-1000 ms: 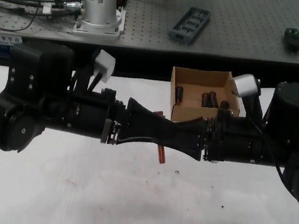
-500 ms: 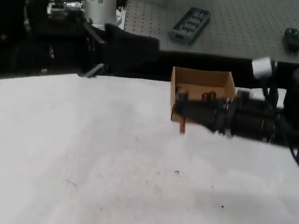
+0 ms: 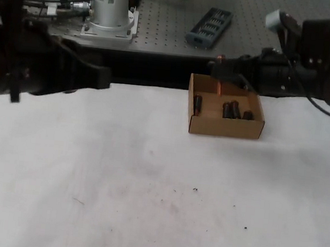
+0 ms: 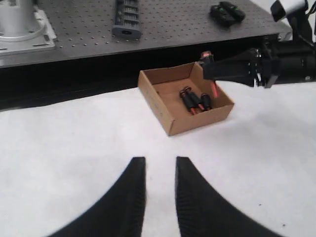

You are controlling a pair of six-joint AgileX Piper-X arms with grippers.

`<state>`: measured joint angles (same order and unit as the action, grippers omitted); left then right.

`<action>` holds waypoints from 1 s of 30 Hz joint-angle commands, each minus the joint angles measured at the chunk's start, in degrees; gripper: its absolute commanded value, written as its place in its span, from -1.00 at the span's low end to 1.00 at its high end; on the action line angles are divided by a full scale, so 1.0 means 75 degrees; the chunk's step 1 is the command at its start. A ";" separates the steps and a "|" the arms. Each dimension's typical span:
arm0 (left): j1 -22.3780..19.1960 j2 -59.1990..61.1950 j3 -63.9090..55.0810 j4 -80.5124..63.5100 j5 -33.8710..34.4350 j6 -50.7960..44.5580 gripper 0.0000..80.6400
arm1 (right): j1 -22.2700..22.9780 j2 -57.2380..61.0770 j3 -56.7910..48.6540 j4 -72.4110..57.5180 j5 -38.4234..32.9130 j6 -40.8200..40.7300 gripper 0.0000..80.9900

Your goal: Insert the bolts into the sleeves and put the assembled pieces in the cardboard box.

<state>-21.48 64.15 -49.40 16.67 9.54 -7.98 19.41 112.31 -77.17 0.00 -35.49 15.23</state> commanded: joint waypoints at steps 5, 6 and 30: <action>-0.0016 -0.1012 0.1129 0.0298 -0.0850 0.0365 -0.61 | -0.0117 0.1111 -0.1583 0.1111 0.0815 -0.0183 -0.87; -0.0016 -0.1058 0.1338 0.0217 -0.0850 0.0270 -0.61 | -0.0117 0.1215 -0.1707 0.1185 0.0908 -0.0183 -0.87; -0.0016 -0.1072 0.2245 -0.1936 -0.0706 -0.0107 -0.61 | -0.0103 0.1405 -0.2172 0.2972 0.2498 0.0629 0.00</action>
<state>-21.49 56.62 -32.26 5.64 3.65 -7.49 18.83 125.59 -92.54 18.88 -16.10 20.17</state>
